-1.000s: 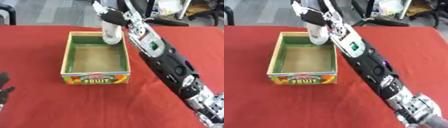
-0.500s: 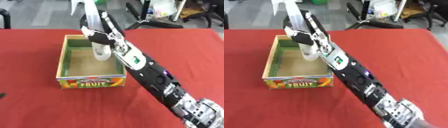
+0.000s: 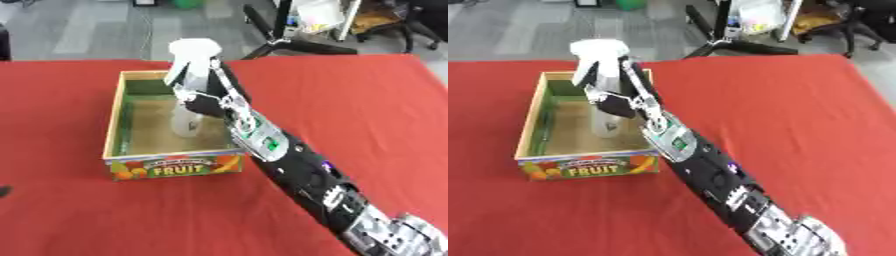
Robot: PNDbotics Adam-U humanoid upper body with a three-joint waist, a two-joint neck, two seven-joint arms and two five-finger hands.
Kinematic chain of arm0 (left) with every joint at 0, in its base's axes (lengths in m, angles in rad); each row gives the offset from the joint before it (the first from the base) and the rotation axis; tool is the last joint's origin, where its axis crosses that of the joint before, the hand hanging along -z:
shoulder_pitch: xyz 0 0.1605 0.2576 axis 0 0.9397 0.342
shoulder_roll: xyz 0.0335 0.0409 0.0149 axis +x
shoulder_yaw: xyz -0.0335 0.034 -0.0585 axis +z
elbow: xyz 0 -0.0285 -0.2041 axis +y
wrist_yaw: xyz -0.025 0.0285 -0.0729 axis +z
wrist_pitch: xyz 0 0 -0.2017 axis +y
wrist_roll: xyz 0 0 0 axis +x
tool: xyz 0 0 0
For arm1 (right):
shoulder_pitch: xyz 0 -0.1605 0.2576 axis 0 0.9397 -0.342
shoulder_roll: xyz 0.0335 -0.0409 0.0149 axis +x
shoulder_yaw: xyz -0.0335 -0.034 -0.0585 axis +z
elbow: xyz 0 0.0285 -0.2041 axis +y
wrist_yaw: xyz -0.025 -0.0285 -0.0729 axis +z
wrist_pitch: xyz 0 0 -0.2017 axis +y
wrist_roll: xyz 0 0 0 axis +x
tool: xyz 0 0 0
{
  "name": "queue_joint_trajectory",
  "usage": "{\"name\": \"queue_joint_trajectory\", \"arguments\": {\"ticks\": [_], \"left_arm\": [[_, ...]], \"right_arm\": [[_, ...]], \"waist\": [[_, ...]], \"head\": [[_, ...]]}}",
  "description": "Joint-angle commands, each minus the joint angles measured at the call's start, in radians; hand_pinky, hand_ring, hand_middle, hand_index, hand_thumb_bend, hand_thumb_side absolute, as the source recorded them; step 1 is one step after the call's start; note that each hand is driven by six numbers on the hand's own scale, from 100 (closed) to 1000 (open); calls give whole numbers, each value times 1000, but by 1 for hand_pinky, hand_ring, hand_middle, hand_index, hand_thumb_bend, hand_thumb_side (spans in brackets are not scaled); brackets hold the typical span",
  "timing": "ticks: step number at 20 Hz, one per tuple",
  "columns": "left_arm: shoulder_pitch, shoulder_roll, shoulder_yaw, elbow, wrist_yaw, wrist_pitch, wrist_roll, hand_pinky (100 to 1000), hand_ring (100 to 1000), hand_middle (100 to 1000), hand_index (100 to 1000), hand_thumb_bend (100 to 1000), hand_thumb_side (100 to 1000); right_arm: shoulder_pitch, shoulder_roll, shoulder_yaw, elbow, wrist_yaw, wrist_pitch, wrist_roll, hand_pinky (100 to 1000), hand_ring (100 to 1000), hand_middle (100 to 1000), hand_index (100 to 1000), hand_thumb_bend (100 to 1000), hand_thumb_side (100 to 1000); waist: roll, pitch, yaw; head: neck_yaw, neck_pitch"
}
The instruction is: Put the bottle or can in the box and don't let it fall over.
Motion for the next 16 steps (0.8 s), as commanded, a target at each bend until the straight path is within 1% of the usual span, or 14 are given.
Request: {"name": "queue_joint_trajectory", "arguments": {"ticks": [1,2,3,4,5,6,7,12,16], "left_arm": [[-2,6,3,-14,0,0,2,874,1000,952,896,500,752],[-2,6,2,-13,0,0,2,874,1000,952,896,501,752],[-2,6,2,-13,0,0,2,874,1000,952,896,501,752],[-2,6,2,-12,0,0,1,874,1000,952,896,502,751],[-1,6,2,-12,0,0,1,874,1000,952,896,502,752],[-1,6,2,-12,-1,0,1,874,1000,952,896,502,752],[-1,6,2,-11,-1,0,2,874,1000,952,896,502,752],[0,5,0,-9,-1,0,1,874,1000,951,896,505,751],[0,6,0,-8,-1,0,2,874,1000,951,896,507,750]], "right_arm": [[-19,-17,-3,-22,26,4,38,658,694,744,642,100,356],[-20,-19,-4,-26,32,7,54,665,706,759,661,109,374],[-23,-21,-6,-29,37,10,69,685,740,797,704,151,418],[-26,-22,-6,-33,42,13,86,691,749,811,725,166,430],[-30,-24,-7,-36,47,16,101,707,770,847,777,184,453],[-34,-24,-8,-38,52,20,114,709,772,850,781,185,454],[-37,-25,-8,-40,56,24,125,719,786,871,819,184,458],[-71,-26,-4,-30,89,54,187,731,807,903,870,163,452],[-90,-26,-2,-8,104,66,235,750,837,942,905,162,464]], "waist": [[3,-15,-3],[3,-16,-4],[2,-16,-5],[1,-17,-5],[0,-17,-4],[-1,-18,-3],[-2,-18,-3],[-8,-20,8],[-11,-22,13]], "head": [[2,-10],[2,-10],[3,-10],[3,-10],[3,-11],[3,-11],[2,-11],[-1,-11],[-3,-13]]}}
